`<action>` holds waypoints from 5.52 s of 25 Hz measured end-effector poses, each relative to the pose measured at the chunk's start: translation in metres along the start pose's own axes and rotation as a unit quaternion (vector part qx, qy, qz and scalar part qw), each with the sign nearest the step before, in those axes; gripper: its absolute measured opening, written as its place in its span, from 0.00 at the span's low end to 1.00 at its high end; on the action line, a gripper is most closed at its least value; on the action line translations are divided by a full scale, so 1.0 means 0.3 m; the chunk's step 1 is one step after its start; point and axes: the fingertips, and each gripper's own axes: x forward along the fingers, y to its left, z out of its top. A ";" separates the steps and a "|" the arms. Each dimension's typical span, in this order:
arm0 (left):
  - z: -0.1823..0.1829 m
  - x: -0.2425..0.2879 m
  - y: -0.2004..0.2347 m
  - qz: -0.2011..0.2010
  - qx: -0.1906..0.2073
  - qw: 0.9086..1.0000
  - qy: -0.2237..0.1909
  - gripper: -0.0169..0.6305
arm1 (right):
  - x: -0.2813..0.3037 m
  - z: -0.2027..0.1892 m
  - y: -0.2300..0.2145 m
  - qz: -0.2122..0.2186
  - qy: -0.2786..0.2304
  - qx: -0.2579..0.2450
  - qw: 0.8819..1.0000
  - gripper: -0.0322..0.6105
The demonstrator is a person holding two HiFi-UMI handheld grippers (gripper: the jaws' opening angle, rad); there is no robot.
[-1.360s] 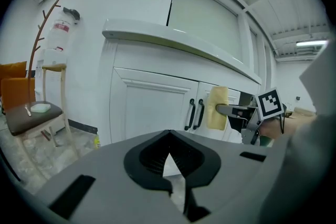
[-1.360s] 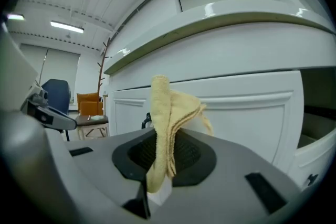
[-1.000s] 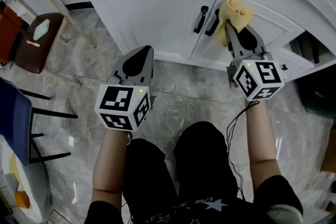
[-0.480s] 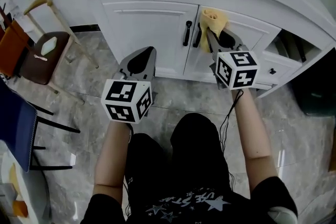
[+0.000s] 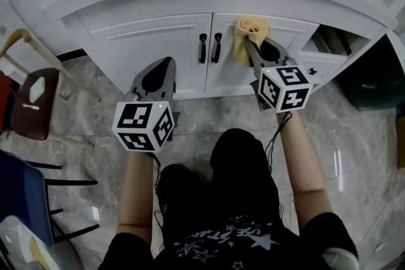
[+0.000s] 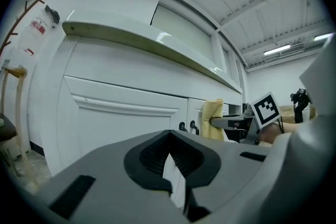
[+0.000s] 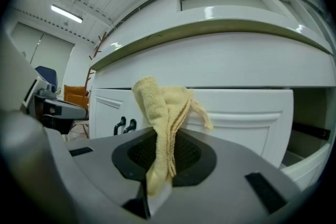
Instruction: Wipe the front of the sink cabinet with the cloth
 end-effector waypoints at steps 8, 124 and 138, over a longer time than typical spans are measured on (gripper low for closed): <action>-0.030 0.070 -0.023 -0.024 0.011 0.999 0.019 0.05 | -0.099 -0.043 -0.213 -0.067 -0.010 0.029 0.997 0.15; -0.598 0.234 -0.401 -0.084 0.004 0.984 0.155 0.05 | -0.212 -0.700 -0.469 -0.135 0.065 0.068 0.986 0.15; -0.676 0.185 -0.175 -0.031 -0.023 0.985 0.169 0.05 | -0.161 -0.755 -0.319 -0.137 0.077 0.034 0.987 0.15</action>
